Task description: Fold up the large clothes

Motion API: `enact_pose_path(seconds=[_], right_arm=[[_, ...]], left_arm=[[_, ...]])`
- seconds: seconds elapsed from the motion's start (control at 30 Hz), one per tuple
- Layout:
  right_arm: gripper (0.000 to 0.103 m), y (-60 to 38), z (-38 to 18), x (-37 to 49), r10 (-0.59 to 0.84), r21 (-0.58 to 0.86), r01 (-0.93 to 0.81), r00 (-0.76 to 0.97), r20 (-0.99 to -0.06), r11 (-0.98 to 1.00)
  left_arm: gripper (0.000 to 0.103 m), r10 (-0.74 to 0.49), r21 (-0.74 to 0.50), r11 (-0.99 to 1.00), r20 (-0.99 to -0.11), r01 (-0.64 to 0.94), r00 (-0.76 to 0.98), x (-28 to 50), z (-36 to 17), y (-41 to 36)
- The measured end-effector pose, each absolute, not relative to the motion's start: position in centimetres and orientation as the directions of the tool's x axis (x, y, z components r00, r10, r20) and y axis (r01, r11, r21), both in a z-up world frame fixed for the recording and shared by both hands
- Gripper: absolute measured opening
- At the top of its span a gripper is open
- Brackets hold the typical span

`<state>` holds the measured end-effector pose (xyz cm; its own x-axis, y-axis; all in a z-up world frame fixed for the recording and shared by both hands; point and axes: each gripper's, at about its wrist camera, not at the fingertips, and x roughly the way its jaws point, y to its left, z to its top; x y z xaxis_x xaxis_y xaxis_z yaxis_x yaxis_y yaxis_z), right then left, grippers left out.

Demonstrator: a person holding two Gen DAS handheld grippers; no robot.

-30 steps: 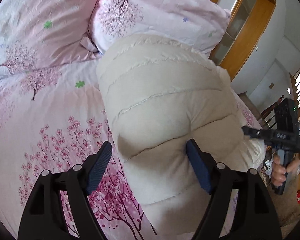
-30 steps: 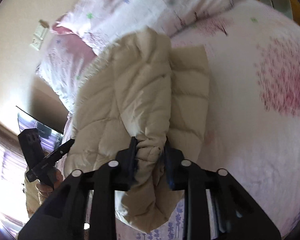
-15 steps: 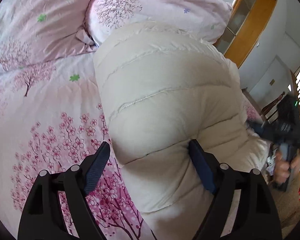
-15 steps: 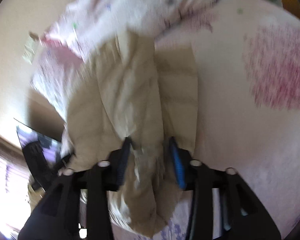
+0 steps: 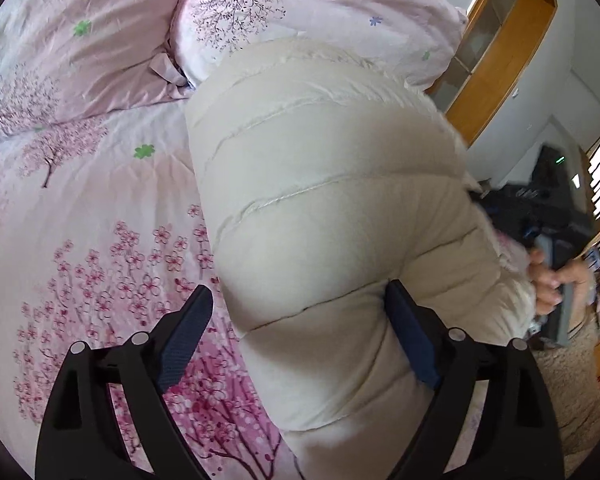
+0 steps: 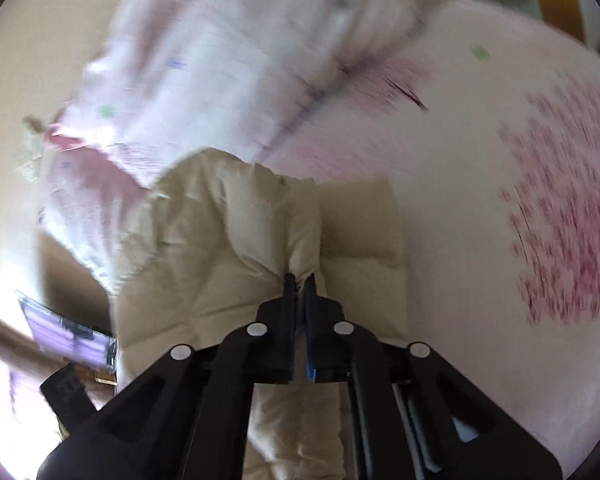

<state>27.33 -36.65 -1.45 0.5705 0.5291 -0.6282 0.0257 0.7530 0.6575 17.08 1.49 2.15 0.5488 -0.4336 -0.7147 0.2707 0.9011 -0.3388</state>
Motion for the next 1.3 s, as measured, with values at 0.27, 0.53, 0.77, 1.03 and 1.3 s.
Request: enact_pose_path(seconds=[0.27,0.53,0.77,1.03,1.3], right_arm=[[0.012,-35.9,-1.6,27.1,0.441,0.556,0.047,0.557,-0.704,0.830],[0.037,-34.8,3.1,20.3,0.487,0.524,-0.167,0.668,-0.562,0.835],[0.037,-32.1,0.6,19.5,0.490,0.459,-0.211,0.571,-0.659,0.863],[0.038,-32.7,-2.9,20.4,0.537,0.541,-0.156,0.508,-0.674,0.827],[0.051,-33.4,-2.0,20.1,0.549,0.546,-0.161,0.481,-0.684,0.822]], left_arm=[[0.089,-0.442,-0.348,0.897,-0.712,0.273,0.546,16.9,2.7,1.3],[0.089,-0.431,-0.376,0.899,-0.681,0.222,0.592,17.3,4.4,3.6],[0.090,-0.417,-0.360,0.907,-0.705,0.218,0.574,18.0,3.8,2.8],[0.091,-0.409,-0.340,0.912,-0.714,0.229,0.568,18.2,3.5,2.2],[0.093,-0.429,-0.378,0.902,-0.717,0.211,0.549,18.5,2.9,2.5]])
